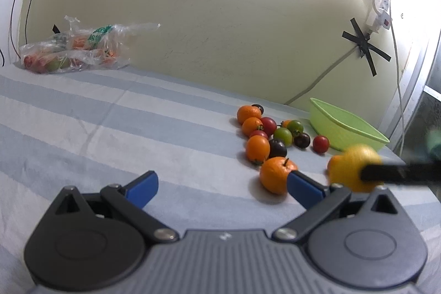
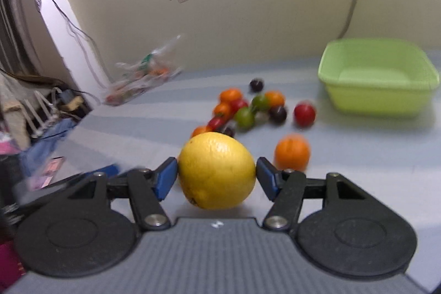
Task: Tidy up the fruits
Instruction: 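Lift the lemon with the right tool while the left tool clamps its other side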
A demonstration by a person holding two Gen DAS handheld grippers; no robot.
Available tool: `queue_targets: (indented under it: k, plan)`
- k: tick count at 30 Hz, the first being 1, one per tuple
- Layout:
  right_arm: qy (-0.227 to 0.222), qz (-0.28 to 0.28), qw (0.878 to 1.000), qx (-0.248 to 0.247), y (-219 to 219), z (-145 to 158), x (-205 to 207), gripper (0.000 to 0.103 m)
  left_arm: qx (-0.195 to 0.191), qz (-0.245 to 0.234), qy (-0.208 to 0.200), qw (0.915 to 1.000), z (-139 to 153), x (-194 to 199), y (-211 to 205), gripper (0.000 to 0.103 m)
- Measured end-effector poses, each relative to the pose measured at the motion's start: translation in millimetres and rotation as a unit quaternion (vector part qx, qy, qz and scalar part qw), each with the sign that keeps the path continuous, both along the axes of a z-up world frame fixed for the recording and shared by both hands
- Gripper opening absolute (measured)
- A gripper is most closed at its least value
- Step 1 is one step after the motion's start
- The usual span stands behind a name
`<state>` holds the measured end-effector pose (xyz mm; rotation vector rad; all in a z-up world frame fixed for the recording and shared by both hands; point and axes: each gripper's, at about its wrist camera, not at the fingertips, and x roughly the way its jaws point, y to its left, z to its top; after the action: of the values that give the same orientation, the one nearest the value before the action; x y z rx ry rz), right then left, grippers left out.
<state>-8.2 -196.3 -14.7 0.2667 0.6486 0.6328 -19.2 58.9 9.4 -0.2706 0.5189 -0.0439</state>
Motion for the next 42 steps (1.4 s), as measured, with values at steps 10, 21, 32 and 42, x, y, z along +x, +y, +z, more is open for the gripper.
queue_targets:
  k: [10,21,32,42]
  plan:
    - [0.082,0.040,0.994,0.061,13,-18,-32,0.063,0.001,0.007,-0.019,0.9998,3,-7,0,0.103]
    - [0.025,-0.033,0.998,0.042,-2,-13,-19,0.062,0.002,0.010,-0.024,0.9997,3,-9,0,0.103]
    - [-0.033,-0.065,0.996,-0.052,13,-21,6,0.062,0.000,0.005,-0.027,0.9996,4,-10,0,0.103]
    - [-0.106,-0.031,0.993,-0.048,8,-7,-29,0.062,-0.027,-0.031,-0.016,0.9990,4,-8,6,0.103]
